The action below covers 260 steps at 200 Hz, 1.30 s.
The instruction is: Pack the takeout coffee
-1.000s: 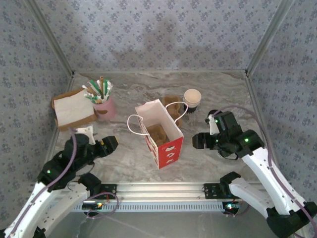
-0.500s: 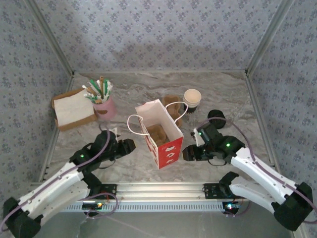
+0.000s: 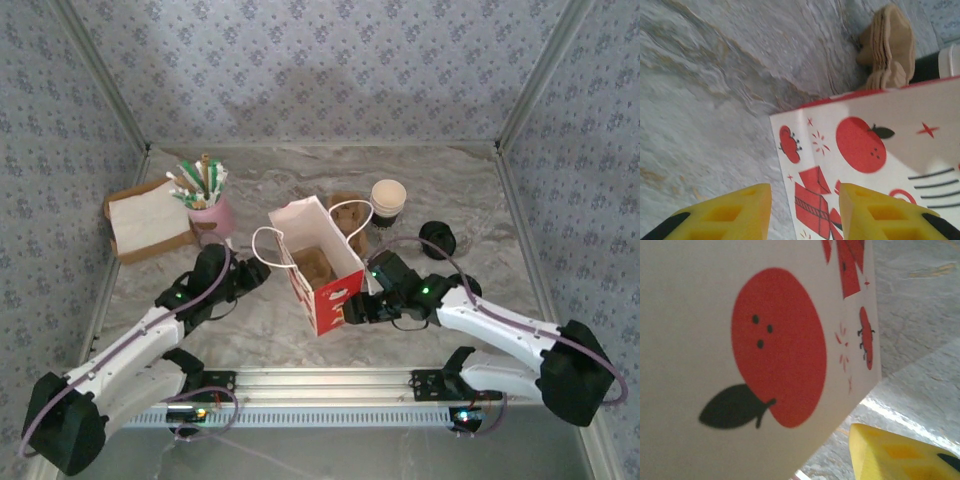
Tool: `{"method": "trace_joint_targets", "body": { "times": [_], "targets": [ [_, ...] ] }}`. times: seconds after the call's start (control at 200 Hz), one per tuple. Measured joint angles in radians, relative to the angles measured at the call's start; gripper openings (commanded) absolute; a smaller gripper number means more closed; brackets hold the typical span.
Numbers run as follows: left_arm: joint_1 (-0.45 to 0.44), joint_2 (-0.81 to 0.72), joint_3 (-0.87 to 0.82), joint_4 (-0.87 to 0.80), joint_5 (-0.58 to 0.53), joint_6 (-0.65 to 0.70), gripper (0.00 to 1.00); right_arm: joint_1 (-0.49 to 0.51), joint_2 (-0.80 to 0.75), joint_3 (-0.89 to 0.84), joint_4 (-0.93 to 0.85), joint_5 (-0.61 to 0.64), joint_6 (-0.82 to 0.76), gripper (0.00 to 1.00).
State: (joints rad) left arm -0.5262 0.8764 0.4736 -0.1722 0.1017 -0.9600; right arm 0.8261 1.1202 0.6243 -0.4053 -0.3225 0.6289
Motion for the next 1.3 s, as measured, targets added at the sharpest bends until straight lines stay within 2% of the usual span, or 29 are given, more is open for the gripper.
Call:
{"method": "trace_joint_targets", "body": {
  "times": [0.19, 0.355, 0.47, 0.65, 0.839, 1.109, 1.299],
  "targets": [
    [0.082, 0.034, 0.001, 0.005, 0.046, 0.038, 0.40, 0.054, 0.093, 0.030, 0.106, 0.021, 0.029, 0.54],
    [0.101, 0.055, 0.018, 0.002, 0.072, 0.062, 0.41, 0.113, 0.137, 0.058, 0.207, 0.022, 0.023, 0.55],
    [0.108, 0.062, 0.036, 0.000, 0.090, 0.069, 0.41, 0.146, 0.134, 0.058, 0.221, 0.019, -0.020, 0.61],
    [0.109, 0.061, 0.048, -0.021, 0.094, 0.077, 0.41, 0.135, 0.081, 0.051, 0.199, 0.039, -0.073, 0.68],
    [0.115, 0.063, 0.102, -0.080, 0.093, 0.099, 0.44, 0.134, 0.013, 0.005, 0.195, 0.100, -0.099, 0.67],
    [0.115, 0.064, 0.109, -0.079, 0.095, 0.104, 0.45, 0.131, -0.090, -0.075, 0.193, 0.189, -0.095, 0.67],
    [0.115, 0.065, 0.109, -0.082, 0.097, 0.104, 0.45, 0.047, -0.156, -0.097, 0.172, 0.207, -0.068, 0.66]
  ]
}}
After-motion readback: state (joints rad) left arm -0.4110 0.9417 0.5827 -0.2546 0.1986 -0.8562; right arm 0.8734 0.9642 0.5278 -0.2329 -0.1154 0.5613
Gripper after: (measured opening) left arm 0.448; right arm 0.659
